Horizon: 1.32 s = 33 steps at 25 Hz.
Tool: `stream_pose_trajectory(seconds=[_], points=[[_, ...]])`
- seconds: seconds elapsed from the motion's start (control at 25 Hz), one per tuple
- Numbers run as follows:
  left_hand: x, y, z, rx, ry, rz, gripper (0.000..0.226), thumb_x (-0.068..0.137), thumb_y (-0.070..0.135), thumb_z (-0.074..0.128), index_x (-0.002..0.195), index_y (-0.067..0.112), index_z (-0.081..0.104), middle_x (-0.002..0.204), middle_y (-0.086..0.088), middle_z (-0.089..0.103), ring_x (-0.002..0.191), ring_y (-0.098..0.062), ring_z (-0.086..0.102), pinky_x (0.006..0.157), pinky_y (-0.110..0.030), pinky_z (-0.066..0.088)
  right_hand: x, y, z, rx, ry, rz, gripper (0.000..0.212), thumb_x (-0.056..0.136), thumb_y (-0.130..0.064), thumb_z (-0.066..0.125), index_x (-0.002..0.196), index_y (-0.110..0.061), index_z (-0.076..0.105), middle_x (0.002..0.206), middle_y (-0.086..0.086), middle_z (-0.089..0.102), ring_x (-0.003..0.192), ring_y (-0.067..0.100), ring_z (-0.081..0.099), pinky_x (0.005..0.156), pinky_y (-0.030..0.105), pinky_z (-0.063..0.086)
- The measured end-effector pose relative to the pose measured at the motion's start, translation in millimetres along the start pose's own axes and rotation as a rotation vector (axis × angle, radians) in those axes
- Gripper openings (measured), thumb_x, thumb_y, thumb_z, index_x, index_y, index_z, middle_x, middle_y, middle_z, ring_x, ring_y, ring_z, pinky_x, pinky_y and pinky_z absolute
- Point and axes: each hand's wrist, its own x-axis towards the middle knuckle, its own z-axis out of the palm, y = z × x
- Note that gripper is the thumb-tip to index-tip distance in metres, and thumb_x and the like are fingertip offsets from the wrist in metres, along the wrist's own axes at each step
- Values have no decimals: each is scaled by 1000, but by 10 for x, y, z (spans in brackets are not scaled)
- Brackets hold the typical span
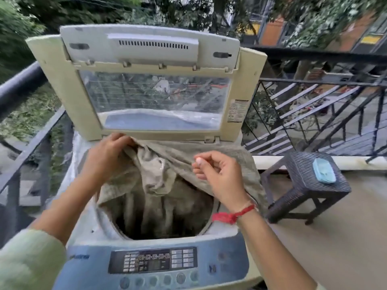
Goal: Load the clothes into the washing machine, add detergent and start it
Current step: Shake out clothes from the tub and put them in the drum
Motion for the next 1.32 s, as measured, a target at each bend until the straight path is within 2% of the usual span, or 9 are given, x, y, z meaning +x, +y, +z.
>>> stream_pose_trajectory(seconds=[0.12,0.24,0.4,0.52,0.64,0.92,1.08,1.2,1.32], points=[[102,-534,159,201,-573,-341,41,67,21,71,107,28,65,112,-6,65,95,-32,63,80,-38,53,67,112,210,-377,-135,-151,15,83,-24,60,93,-18,70,88,0,73,81,14,67,74,32,55],[108,-331,470,225,-1077,-80,47,73,26,67,119,32,58,120,5,61,108,-22,58,89,-30,47,154,478,-110,-679,-102,-132,31,82,-21,65,113,-19,64,119,2,63,110,19,58,95,29,44],[147,549,853,-141,-875,80,38,81,27,68,118,18,60,120,-5,56,112,-25,53,88,-34,45,320,1040,-928,-847,-26,356,86,71,-37,77,142,-19,33,151,15,25,136,33,31,110,38,26],[206,993,1293,-142,-810,87,94,72,33,76,148,21,21,151,-11,22,136,-31,30,105,-43,37,225,1260,-949,-509,-59,669,67,74,-46,71,130,-16,48,135,13,50,121,27,49,101,32,37],[138,1239,1713,-210,-882,108,117,68,28,77,148,36,-10,157,-13,2,138,-35,28,105,-48,38,101,1254,-780,-735,119,557,36,87,-32,57,117,-13,58,110,18,65,102,34,60,83,34,46],[-13,1065,1584,-415,-375,18,44,72,22,54,116,22,60,98,-6,73,89,-32,67,69,-37,52,-76,850,-330,-690,120,73,69,78,7,43,138,-28,43,138,6,50,122,24,49,101,35,43],[-173,107,808,-81,-272,-39,41,71,9,62,108,25,65,94,-1,74,85,-28,70,64,-32,48,49,1199,361,-987,-396,179,49,94,-18,42,141,-23,31,149,13,29,133,33,34,105,42,36],[-550,-167,649,68,-628,-105,40,80,15,59,114,36,63,110,5,69,105,-22,63,80,-29,45,107,1323,797,-910,-978,412,23,95,-23,45,107,-7,56,111,23,57,114,28,49,91,30,38],[-842,-287,672,80,-1078,-119,42,84,22,56,124,35,56,120,1,63,110,-23,59,84,-28,44,65,1443,1029,-1123,-1224,447,53,84,-37,53,125,-5,51,130,21,52,118,31,51,97,35,40]])
